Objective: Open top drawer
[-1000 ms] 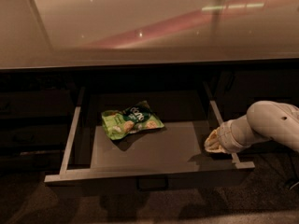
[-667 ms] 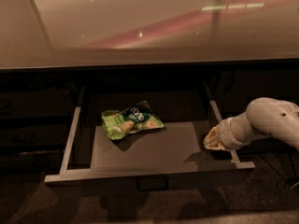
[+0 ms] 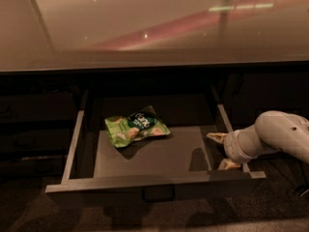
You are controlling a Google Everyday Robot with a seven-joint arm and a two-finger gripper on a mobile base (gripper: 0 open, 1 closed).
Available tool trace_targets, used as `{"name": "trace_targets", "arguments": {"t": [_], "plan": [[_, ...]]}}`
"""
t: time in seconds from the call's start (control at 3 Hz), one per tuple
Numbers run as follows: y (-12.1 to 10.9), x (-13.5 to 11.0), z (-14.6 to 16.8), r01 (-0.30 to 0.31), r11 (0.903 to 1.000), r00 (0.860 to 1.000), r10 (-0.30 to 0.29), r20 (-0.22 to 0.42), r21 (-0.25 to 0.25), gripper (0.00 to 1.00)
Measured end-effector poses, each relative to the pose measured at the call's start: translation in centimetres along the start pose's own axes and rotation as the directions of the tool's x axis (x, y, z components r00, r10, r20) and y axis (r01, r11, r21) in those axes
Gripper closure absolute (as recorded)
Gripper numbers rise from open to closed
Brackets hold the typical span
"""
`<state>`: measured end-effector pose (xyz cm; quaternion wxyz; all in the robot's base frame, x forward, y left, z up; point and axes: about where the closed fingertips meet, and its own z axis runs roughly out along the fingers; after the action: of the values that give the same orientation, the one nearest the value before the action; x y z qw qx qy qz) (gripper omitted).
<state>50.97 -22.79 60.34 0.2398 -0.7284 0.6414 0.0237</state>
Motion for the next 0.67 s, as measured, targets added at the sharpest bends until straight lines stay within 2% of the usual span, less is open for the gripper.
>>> {"name": "trace_targets", "arguments": {"t": [0.33,0.67], "plan": [[-0.2,-0.5,0.2,0.000,1.0000,1.000,0.000,0.000,0.000,0.00],[2.3,-1.1,0.0,0.026,0.9996,1.000,-0.026,0.003,0.008,0.00]]}}
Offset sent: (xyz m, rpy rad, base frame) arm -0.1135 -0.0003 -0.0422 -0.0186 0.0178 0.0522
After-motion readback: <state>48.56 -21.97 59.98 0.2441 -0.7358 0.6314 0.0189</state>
